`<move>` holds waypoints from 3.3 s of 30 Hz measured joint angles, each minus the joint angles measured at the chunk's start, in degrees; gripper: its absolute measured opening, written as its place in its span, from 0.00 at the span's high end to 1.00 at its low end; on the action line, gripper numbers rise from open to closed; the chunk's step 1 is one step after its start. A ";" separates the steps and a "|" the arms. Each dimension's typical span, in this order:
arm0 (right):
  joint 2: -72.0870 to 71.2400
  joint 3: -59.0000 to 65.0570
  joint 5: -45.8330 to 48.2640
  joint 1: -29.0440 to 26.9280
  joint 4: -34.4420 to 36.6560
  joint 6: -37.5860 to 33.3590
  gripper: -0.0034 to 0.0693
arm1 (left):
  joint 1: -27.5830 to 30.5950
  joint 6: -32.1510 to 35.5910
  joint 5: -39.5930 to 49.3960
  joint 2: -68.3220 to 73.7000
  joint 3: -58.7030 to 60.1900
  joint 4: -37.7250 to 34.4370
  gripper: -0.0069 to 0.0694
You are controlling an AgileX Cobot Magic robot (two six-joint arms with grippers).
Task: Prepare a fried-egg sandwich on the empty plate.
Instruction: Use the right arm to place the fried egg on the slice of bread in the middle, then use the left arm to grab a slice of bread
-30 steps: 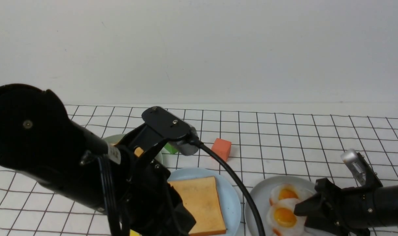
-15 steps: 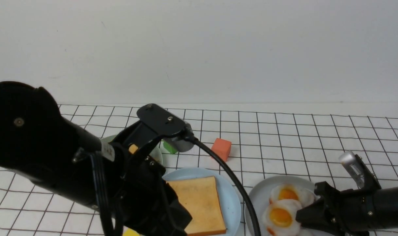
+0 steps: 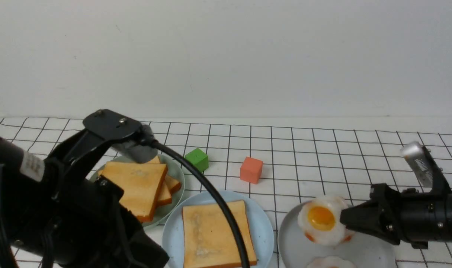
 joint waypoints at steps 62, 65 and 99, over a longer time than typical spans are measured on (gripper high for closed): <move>-26.70 -31.67 13.24 28.03 -58.53 43.00 0.26 | 39.27 2.41 -15.28 29.59 -0.53 -11.01 0.47; -26.70 -31.67 13.19 28.03 -58.48 43.11 0.26 | 39.27 6.21 -17.18 32.56 -0.60 -13.08 0.31; -26.70 -31.67 15.79 28.03 -57.46 43.33 0.26 | 38.90 18.35 -11.99 29.41 -0.44 -22.75 0.73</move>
